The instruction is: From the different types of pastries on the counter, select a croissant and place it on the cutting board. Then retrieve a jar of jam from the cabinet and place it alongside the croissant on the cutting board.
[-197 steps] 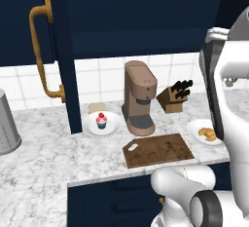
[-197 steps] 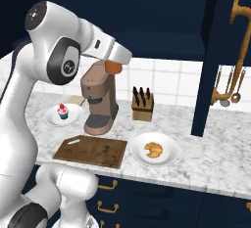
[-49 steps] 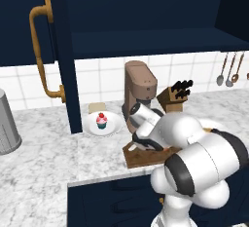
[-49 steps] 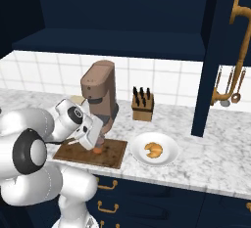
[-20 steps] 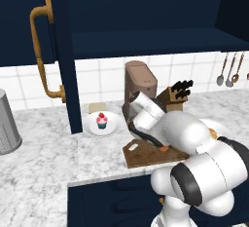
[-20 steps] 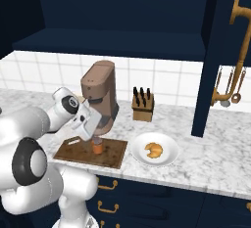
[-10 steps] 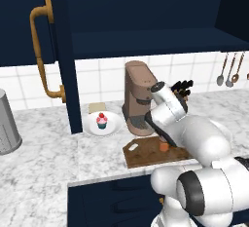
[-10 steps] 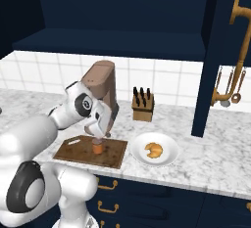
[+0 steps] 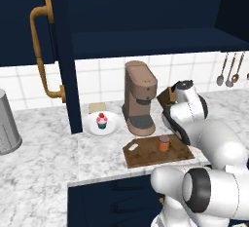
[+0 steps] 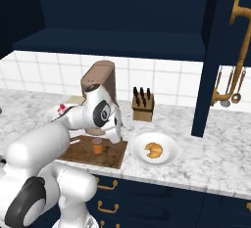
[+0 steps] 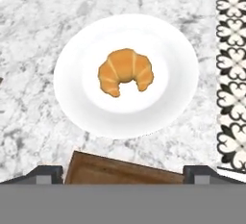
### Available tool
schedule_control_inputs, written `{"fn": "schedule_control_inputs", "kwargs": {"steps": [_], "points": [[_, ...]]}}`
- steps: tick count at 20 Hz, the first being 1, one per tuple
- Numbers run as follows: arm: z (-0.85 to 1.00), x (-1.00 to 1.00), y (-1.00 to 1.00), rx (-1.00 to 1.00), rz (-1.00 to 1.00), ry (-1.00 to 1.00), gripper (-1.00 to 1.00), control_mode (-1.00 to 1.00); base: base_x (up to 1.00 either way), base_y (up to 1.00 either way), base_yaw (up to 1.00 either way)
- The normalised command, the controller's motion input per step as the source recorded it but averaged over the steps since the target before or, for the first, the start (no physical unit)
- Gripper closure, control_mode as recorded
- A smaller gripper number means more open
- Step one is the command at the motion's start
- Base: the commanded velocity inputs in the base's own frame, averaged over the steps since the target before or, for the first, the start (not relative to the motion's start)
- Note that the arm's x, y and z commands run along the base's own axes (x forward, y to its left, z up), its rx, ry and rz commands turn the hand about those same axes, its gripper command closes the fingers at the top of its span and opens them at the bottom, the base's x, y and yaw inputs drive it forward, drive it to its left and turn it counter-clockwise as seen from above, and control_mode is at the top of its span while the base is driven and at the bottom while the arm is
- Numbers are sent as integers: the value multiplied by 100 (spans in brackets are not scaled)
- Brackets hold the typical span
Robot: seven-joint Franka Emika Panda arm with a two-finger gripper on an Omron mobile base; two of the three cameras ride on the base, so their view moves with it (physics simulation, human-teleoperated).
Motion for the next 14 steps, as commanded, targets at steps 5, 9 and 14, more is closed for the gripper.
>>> {"fn": "schedule_control_inputs", "kwargs": {"steps": [5, 9, 14], "points": [[11, 30, -34, 19, 0, 0, -100, -100, 0, 0, 0], [31, 50, -19, 18, -1, 5, -100, -100, 0, 0, 0], [37, 39, 0, 4, -13, 24, -100, -100, 0, 0, 0]]}}
